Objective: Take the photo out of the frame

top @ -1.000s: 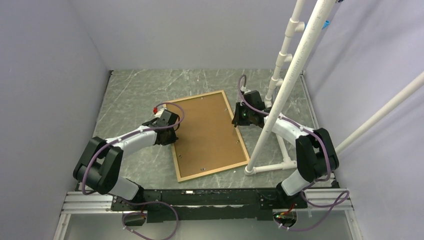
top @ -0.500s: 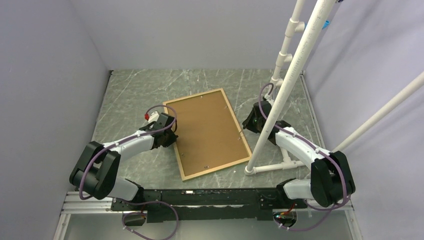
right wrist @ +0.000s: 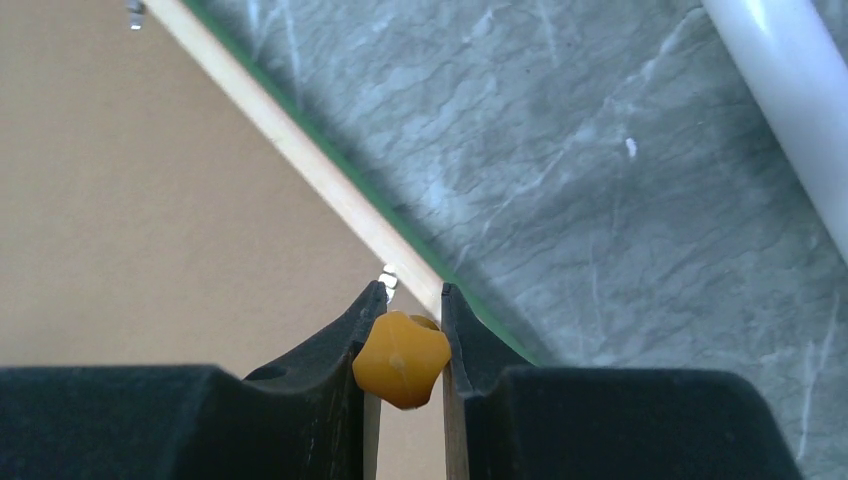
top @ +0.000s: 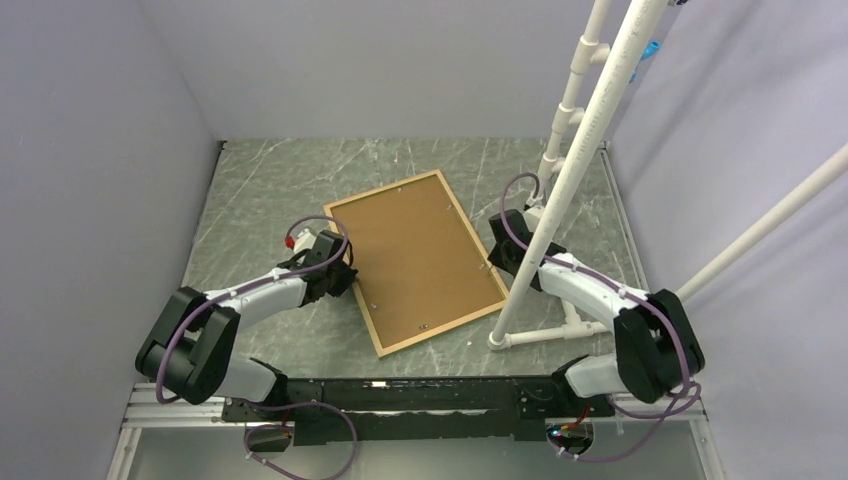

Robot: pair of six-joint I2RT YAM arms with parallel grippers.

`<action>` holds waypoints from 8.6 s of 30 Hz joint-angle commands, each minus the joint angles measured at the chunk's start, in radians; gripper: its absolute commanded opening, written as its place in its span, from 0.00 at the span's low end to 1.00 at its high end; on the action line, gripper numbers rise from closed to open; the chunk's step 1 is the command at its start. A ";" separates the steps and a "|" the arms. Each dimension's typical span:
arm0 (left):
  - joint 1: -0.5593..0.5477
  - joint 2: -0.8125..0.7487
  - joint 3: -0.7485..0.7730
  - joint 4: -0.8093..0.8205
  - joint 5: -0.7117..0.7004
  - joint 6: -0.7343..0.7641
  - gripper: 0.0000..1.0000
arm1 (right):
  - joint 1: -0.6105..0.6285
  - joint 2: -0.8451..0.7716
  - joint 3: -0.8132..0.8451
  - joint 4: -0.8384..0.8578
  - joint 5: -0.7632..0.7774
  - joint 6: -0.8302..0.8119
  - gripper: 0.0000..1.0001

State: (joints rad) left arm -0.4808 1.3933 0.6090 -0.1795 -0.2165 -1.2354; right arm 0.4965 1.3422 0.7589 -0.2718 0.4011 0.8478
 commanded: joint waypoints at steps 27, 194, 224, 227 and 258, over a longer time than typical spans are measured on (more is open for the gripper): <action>-0.053 0.041 -0.048 -0.147 0.037 -0.066 0.00 | 0.001 0.221 0.091 0.148 0.068 0.005 0.00; 0.098 -0.396 -0.169 -0.073 0.445 0.264 0.84 | -0.224 0.072 -0.053 0.388 -0.786 -0.274 0.00; -0.131 0.182 0.144 -0.153 0.286 -0.667 0.70 | -0.225 -0.041 -0.123 0.366 -0.791 -0.317 0.00; -0.131 0.218 0.177 -0.191 0.278 -0.666 0.74 | -0.225 -0.037 -0.128 0.374 -0.804 -0.312 0.00; -0.201 0.175 0.065 -0.508 -0.048 -0.354 0.00 | -0.221 0.030 -0.028 0.331 -0.714 -0.420 0.00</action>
State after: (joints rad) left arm -0.6720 1.5738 0.8059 -0.3382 -0.1387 -1.6463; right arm 0.2703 1.3067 0.6380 0.0509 -0.3508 0.4858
